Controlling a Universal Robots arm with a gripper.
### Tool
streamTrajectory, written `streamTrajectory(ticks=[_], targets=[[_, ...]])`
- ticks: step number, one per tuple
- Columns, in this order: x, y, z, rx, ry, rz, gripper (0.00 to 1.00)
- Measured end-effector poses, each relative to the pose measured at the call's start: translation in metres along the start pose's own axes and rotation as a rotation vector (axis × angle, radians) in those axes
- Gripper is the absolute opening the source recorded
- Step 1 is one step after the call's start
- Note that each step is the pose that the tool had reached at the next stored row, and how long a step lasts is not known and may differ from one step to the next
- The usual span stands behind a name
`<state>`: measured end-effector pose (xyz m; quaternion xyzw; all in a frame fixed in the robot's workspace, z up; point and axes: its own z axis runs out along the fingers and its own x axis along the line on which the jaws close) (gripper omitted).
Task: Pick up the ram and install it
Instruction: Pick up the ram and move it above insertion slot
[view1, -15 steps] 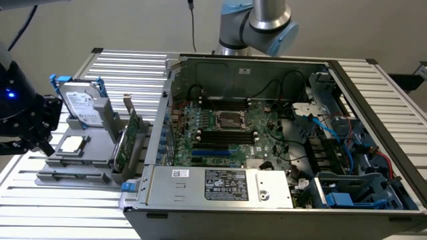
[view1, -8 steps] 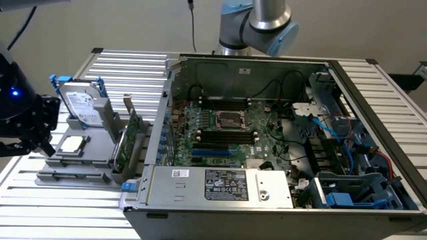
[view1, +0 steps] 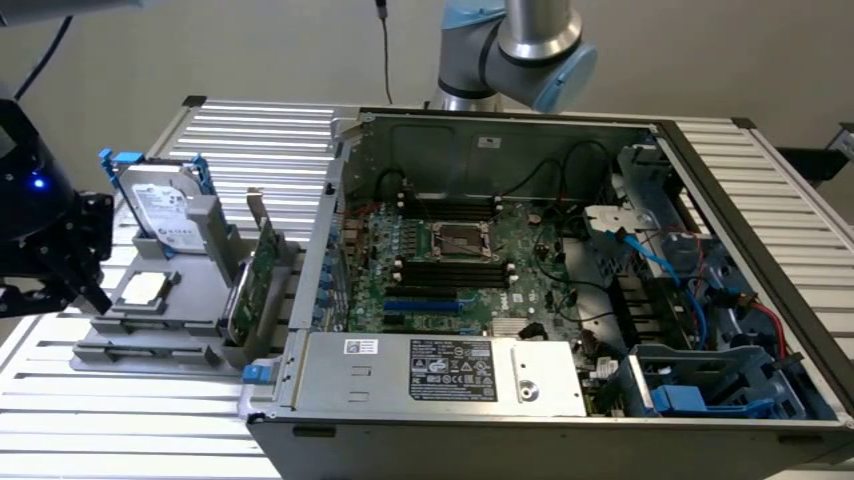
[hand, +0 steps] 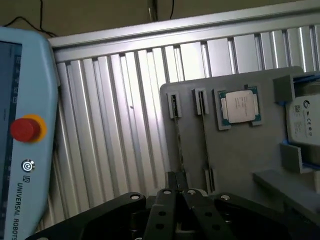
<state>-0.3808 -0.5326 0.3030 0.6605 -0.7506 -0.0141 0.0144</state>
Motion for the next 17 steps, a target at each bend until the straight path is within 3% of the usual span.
streamTrajectory(ticks=[4,11,17], targets=[[-0.001,0.0000,0.0029,0.0103,0.0014,-0.058,0.11],[-0.013,0.0018,0.0111,0.0400,0.0000,-0.102,0.11],[-0.014,0.0037,0.0177,0.0416,0.0000,-0.103,0.11]])
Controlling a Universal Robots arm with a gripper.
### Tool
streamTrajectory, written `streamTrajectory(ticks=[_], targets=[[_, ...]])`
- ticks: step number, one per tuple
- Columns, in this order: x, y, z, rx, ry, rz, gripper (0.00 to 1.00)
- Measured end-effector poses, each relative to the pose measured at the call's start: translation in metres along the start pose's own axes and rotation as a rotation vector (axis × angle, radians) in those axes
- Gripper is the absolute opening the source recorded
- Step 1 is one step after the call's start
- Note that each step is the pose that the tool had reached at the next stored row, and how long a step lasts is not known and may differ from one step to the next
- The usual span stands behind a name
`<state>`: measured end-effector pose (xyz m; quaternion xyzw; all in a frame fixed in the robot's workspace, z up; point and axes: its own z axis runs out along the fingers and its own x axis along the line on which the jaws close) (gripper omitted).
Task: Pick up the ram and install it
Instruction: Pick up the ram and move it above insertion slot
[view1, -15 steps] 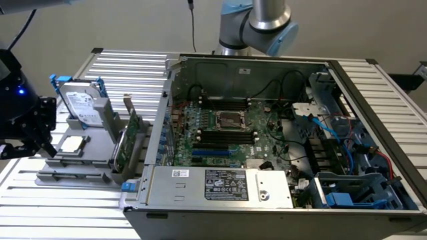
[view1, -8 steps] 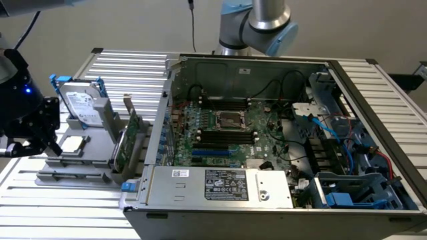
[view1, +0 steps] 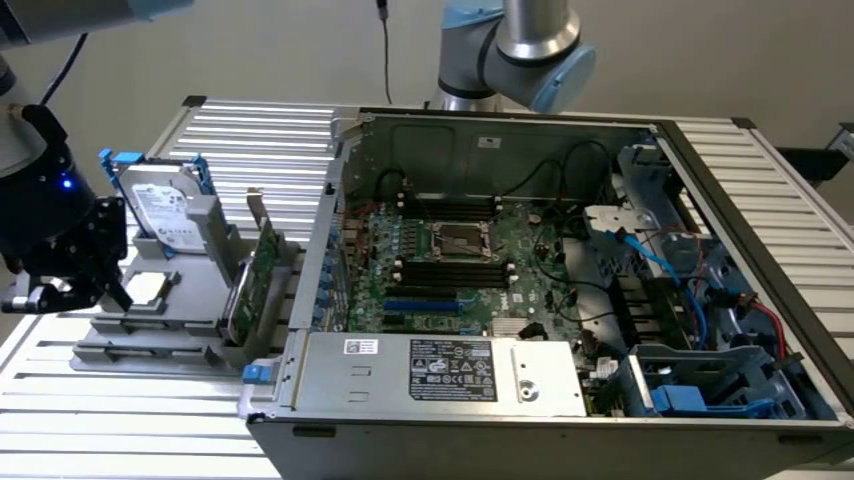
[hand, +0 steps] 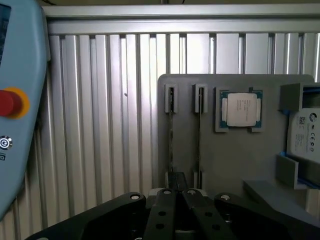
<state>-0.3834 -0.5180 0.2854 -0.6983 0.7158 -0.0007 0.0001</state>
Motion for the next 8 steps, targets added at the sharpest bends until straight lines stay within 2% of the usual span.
streamTrajectory(ticks=[4,8], targets=[[-0.0002,0.0001,0.0014,-0.0025,0.0000,0.000,0.11],[-0.0006,0.0001,0.0022,-0.0112,0.0000,0.000,0.11]])
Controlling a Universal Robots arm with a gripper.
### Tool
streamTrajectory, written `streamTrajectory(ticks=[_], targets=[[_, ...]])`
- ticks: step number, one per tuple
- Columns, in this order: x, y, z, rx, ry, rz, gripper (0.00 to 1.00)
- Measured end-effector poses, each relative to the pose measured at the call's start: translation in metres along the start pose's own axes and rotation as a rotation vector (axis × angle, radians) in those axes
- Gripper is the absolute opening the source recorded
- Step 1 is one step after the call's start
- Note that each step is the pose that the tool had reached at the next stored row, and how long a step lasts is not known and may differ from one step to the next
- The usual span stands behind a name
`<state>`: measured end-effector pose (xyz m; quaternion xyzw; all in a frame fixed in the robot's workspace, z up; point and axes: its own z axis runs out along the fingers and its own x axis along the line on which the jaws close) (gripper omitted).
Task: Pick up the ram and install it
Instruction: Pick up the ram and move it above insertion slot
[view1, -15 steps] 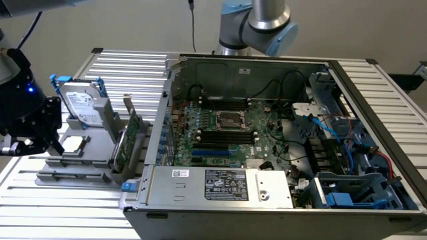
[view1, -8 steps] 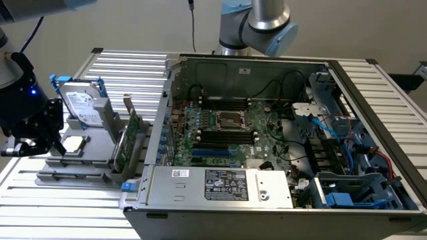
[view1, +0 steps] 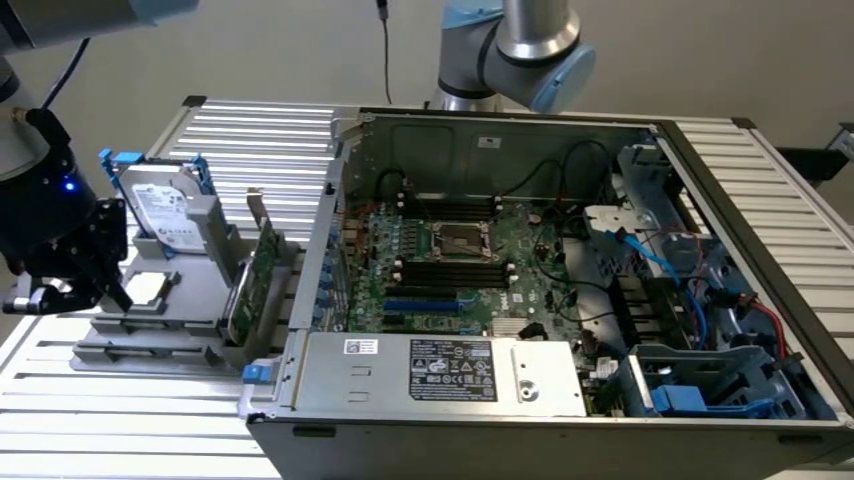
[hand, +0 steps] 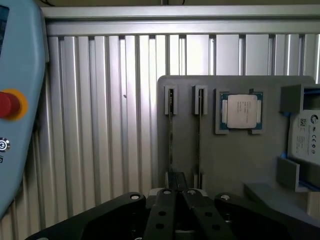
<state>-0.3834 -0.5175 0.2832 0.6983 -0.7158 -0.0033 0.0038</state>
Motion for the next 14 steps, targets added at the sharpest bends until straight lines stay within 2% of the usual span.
streamTrajectory(ticks=[3,5,7,8,14], targets=[[0.000,0.0000,-0.0001,-0.0003,0.0002,0.000,0.12],[0.000,0.0000,-0.0001,-0.0003,0.0002,0.000,0.24],[0.000,-0.0001,0.0009,-0.0002,0.0001,0.000,0.24],[0.000,-0.0001,0.0025,-0.0002,-0.0006,0.000,0.31],[0.000,0.0002,0.0134,-0.0001,-0.0013,0.000,0.31]])
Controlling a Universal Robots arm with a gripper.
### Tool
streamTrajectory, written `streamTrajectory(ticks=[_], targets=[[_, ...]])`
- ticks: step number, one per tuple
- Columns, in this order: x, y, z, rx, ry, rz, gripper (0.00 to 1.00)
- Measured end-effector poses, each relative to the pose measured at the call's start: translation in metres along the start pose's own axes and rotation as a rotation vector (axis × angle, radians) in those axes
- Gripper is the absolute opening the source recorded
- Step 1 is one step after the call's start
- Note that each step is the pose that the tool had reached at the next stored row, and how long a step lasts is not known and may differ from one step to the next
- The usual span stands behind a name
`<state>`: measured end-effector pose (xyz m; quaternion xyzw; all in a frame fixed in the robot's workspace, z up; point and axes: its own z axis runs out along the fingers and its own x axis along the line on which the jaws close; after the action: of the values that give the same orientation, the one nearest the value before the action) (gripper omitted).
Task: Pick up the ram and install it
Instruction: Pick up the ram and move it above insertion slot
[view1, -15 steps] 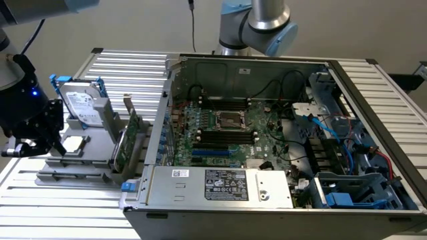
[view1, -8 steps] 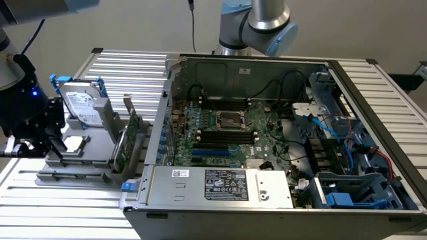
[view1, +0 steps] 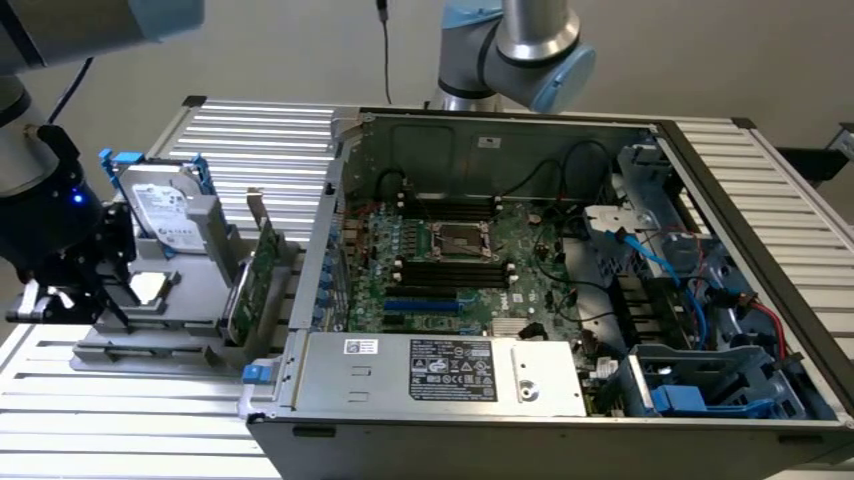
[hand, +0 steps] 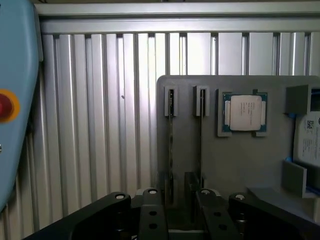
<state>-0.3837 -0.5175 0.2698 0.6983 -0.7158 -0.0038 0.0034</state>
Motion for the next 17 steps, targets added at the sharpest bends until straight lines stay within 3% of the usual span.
streamTrajectory(ticks=[17], targets=[[0.000,-0.0003,0.0309,0.0000,-0.0038,0.000,0.31]])
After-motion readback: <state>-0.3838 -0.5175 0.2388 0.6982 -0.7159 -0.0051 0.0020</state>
